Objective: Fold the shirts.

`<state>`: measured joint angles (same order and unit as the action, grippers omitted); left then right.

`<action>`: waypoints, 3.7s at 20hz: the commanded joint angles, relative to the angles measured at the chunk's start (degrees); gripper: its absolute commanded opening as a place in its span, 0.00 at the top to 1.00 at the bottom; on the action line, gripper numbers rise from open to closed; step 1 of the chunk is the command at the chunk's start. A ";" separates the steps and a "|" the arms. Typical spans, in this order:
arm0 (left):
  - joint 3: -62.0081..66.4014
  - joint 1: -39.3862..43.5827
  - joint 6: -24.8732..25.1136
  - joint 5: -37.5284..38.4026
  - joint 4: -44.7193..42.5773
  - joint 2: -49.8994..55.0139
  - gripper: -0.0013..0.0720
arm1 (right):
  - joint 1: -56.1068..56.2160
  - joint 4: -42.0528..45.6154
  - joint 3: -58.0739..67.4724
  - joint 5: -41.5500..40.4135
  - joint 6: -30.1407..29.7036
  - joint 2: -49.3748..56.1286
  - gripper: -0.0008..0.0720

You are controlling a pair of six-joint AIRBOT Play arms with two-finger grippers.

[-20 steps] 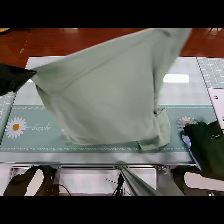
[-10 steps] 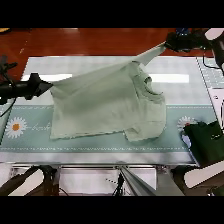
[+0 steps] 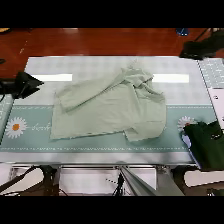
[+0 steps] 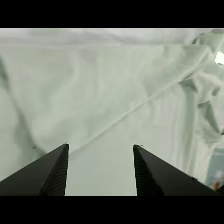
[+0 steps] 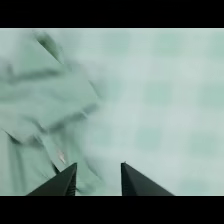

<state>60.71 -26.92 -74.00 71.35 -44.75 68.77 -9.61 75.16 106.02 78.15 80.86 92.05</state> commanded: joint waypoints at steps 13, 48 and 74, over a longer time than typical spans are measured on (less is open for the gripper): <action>-25.29 -10.25 4.35 9.11 -13.81 1.07 0.16 | -17.11 -12.11 -33.62 2.99 -11.78 -9.49 0.31; -25.35 1.92 7.56 3.26 -7.06 9.44 0.94 | -15.13 -17.42 -54.45 -0.07 -13.29 -9.49 0.31; 32.50 1.92 10.99 -8.24 16.09 -30.53 0.94 | 1.09 -13.53 -10.64 -27.15 -2.12 -48.24 0.96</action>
<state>80.25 -24.93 -62.30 71.05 -29.41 45.36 -8.49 59.42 85.27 57.74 75.68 50.26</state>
